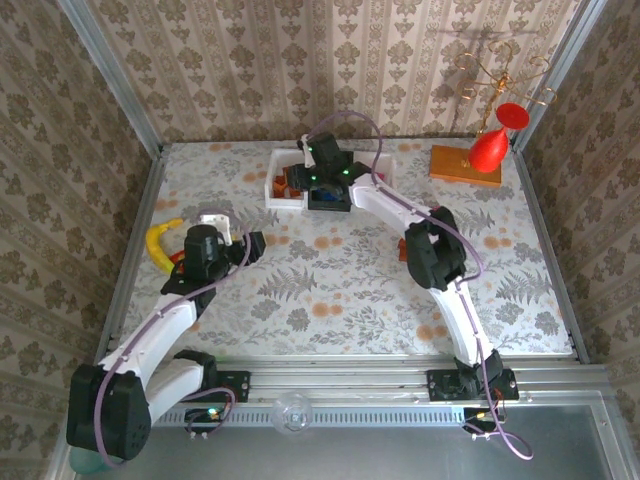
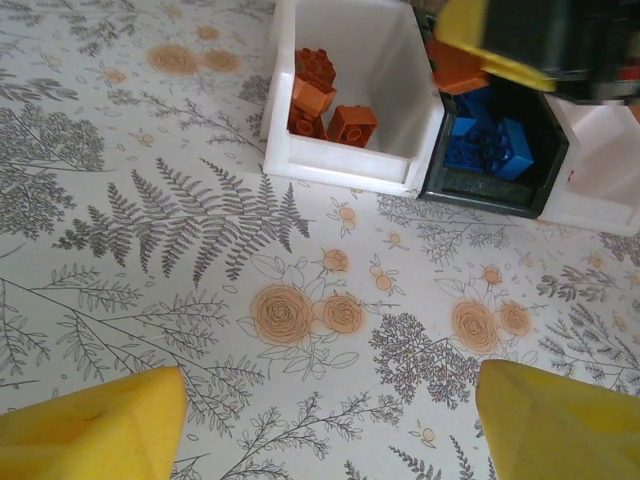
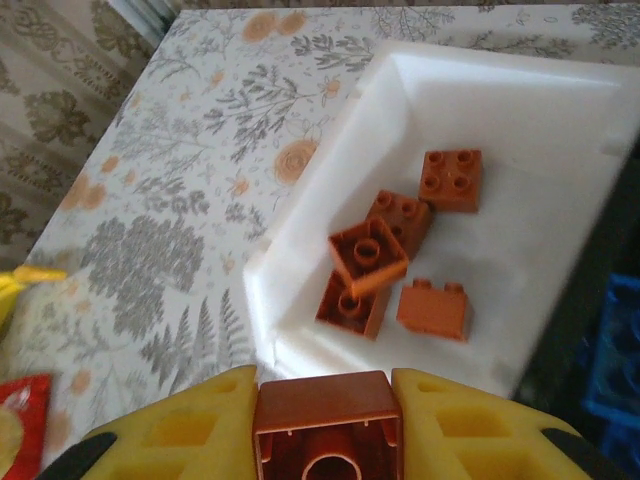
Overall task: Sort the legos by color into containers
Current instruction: Place the lego in the container, then pick up the lego from the middle-right of the table.
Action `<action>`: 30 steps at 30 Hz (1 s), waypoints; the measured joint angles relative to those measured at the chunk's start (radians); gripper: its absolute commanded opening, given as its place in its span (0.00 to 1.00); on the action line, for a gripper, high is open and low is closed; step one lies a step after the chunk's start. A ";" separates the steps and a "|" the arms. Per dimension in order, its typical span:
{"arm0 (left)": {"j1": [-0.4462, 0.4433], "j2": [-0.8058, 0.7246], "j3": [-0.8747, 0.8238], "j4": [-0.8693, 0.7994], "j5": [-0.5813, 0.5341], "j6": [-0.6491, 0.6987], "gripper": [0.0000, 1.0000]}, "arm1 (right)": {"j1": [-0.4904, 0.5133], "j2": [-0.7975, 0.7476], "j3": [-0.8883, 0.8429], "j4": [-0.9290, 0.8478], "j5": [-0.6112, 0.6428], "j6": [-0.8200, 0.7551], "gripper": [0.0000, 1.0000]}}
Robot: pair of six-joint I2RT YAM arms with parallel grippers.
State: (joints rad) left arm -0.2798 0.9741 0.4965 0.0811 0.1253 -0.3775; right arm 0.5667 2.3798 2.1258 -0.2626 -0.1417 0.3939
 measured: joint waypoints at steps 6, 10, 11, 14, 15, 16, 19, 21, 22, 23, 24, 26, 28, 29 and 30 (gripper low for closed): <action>0.000 -0.024 -0.004 0.002 0.009 0.000 0.78 | -0.013 0.242 0.336 -0.050 0.026 0.003 0.64; -0.008 -0.021 -0.006 0.028 0.059 0.004 0.78 | -0.028 0.220 0.346 -0.107 0.033 -0.026 0.67; -0.015 -0.019 -0.006 0.041 0.079 0.006 0.78 | -0.030 0.179 0.290 -0.108 0.037 -0.037 0.68; -0.048 -0.004 -0.006 0.079 0.137 0.015 0.78 | -0.037 -0.020 0.022 -0.106 0.067 -0.071 0.70; -0.064 0.006 -0.006 0.094 0.159 0.019 0.78 | -0.039 -0.103 -0.084 -0.102 0.080 -0.081 0.70; -0.076 0.015 -0.006 0.108 0.176 0.023 0.78 | -0.043 -0.180 -0.173 -0.106 0.092 -0.088 0.70; -0.123 0.054 -0.005 0.152 0.235 0.035 0.78 | -0.059 -0.407 -0.410 -0.111 0.135 -0.105 0.72; -0.164 0.083 0.003 0.165 0.259 0.044 0.78 | -0.081 -0.540 -0.542 -0.116 0.173 -0.107 0.73; -0.188 0.097 0.010 0.167 0.266 0.051 0.78 | -0.101 -0.593 -0.599 -0.119 0.189 -0.106 0.73; -0.217 0.115 0.023 0.166 0.270 0.060 0.78 | -0.129 -0.639 -0.654 -0.125 0.201 -0.104 0.73; -0.237 0.129 0.036 0.165 0.272 0.064 0.78 | -0.156 -0.667 -0.694 -0.129 0.211 -0.103 0.73; -0.288 0.167 0.083 0.158 0.271 0.074 0.78 | -0.247 -0.698 -0.772 -0.144 0.232 -0.099 0.74; -0.328 0.203 0.129 0.158 0.269 0.077 0.77 | -0.328 -0.687 -0.812 -0.168 0.257 -0.099 0.75; -0.348 0.226 0.155 0.156 0.268 0.077 0.77 | -0.368 -0.671 -0.820 -0.185 0.272 -0.099 0.75; -0.362 0.245 0.176 0.156 0.267 0.078 0.77 | -0.400 -0.652 -0.821 -0.201 0.280 -0.100 0.75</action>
State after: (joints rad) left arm -0.6422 1.2186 0.6724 0.2375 0.3927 -0.2996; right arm 0.1669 1.7279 1.3052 -0.4633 0.1383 0.2943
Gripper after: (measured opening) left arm 0.775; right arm 0.747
